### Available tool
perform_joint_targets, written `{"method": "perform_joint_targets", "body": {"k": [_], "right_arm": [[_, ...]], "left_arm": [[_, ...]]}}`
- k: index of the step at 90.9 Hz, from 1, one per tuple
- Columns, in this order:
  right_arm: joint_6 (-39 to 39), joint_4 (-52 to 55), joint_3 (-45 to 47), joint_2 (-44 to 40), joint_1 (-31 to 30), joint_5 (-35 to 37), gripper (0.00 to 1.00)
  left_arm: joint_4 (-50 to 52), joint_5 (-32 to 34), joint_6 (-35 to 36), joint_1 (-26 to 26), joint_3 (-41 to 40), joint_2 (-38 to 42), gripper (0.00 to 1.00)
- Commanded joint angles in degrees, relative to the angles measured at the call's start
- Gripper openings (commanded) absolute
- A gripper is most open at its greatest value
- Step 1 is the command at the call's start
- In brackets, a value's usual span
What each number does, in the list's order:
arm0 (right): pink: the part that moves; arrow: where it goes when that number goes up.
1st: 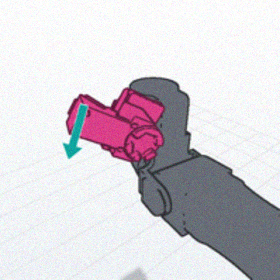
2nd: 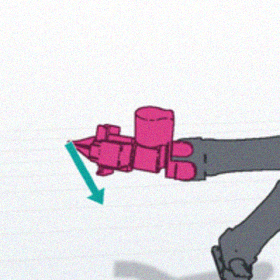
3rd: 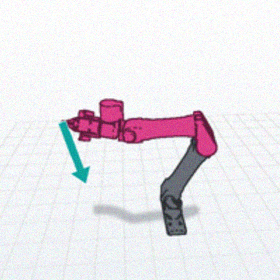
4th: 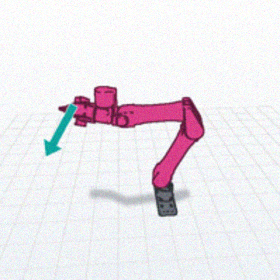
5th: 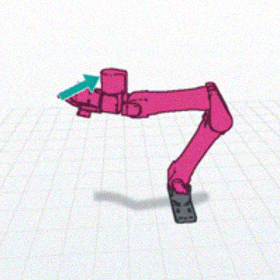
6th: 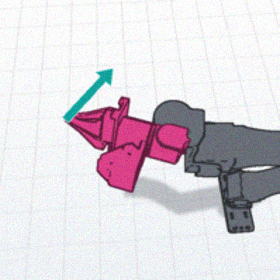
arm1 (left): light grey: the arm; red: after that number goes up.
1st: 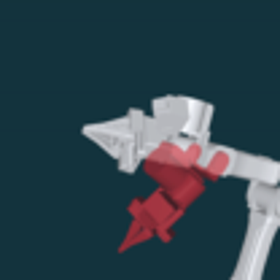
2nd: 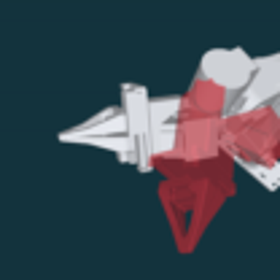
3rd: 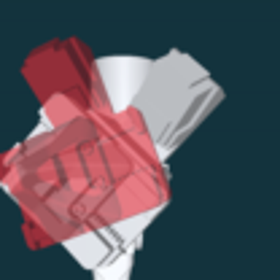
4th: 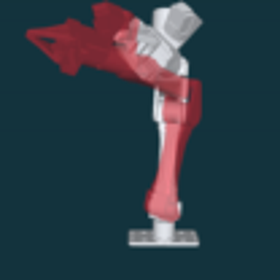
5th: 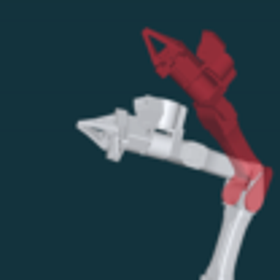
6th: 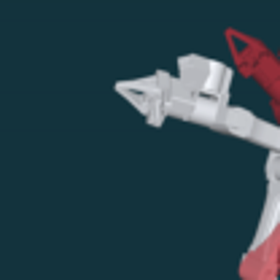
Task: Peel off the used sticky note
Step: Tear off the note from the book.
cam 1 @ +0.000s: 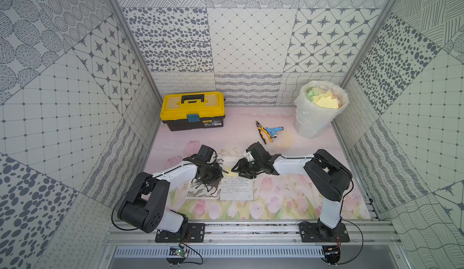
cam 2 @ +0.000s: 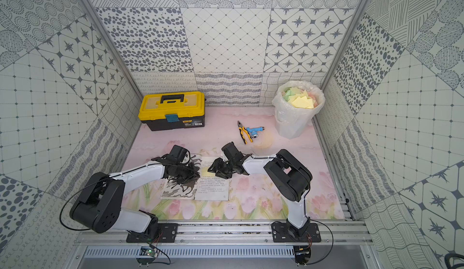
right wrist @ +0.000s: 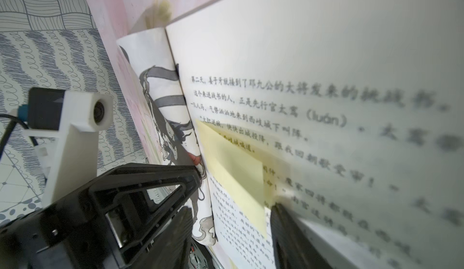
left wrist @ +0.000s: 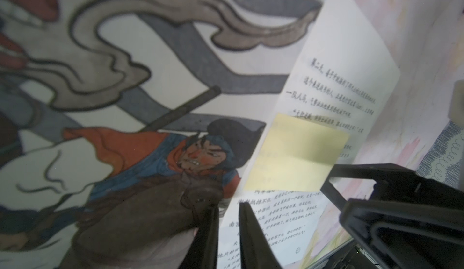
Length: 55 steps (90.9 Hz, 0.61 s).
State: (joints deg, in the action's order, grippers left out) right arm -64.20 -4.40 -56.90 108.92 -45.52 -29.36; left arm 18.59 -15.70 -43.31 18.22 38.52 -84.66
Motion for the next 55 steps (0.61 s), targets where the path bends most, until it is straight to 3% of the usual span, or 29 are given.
{"method": "perform_joint_targets", "body": {"k": [1, 55], "right_arm": [[-1.64, -3.31, -0.96, 2.02, -0.41, -1.29, 0.51], [-4.62, -6.71, -1.42, 4.14, -0.71, -2.78, 0.34]], "left_arm": [[2.66, 9.13, 1.48, -0.41, -2.11, -2.25, 0.19], [2.46, 8.90, 1.74, -0.38, -2.04, -2.75, 0.18]]}}
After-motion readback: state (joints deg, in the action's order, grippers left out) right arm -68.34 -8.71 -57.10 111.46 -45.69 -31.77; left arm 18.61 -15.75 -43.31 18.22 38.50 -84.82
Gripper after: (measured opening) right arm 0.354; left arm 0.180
